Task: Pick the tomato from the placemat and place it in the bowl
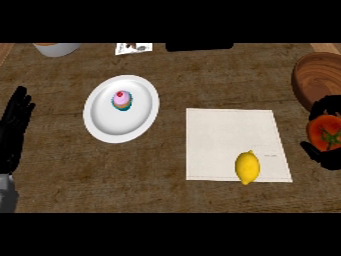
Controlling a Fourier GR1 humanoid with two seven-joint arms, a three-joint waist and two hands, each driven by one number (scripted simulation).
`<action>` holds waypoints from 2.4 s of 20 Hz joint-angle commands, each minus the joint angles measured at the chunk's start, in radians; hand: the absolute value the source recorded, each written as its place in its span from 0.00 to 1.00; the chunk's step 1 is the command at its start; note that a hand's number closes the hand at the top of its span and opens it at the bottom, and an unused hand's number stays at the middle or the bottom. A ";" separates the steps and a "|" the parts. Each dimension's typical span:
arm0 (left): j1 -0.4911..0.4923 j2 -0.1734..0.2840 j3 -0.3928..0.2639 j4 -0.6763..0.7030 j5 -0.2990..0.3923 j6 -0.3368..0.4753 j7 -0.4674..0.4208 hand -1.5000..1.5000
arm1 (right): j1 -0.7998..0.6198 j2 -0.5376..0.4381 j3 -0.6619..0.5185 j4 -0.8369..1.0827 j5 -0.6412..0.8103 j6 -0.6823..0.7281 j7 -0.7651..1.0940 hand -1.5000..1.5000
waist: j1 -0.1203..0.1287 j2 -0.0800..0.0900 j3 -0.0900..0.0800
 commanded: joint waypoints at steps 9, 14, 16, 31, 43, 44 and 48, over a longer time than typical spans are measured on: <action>-0.003 -0.023 -0.025 -0.047 -0.009 -0.030 0.002 0.50 | -0.050 -0.208 -0.431 0.081 -0.361 0.250 0.015 1.00 | 0.075 0.022 0.002; -0.081 -0.029 -0.025 -0.005 -0.023 -0.031 0.021 0.50 | -0.167 -0.214 -0.373 0.276 -0.353 0.273 -0.028 1.00 | 0.077 0.024 0.002; -0.017 -0.031 -0.023 -0.001 -0.021 -0.053 -0.027 0.50 | -0.193 -0.155 -0.304 0.374 -0.264 0.168 -0.074 1.00 | 0.085 0.026 0.002; -0.102 -0.072 -0.056 0.019 -0.059 -0.029 -0.001 0.50 | -0.492 -0.228 -0.116 0.999 0.066 -0.090 -0.255 1.00 | 0.119 0.048 0.002; -0.119 -0.059 -0.030 0.010 -0.036 -0.043 0.025 0.50 | -0.602 -0.206 -0.220 1.364 -0.030 0.122 -0.441 0.00 | 0.133 0.048 0.009; -0.113 -0.057 -0.036 0.023 -0.032 -0.061 -0.004 0.50 | -0.649 -0.232 -0.267 1.383 -0.079 0.201 -0.414 0.00 | 0.137 0.051 0.008; -0.108 -0.045 -0.026 0.008 -0.032 -0.060 0.013 0.50 | -0.681 -0.263 -0.431 1.456 -0.249 0.335 -0.399 0.00 | 0.123 0.042 0.010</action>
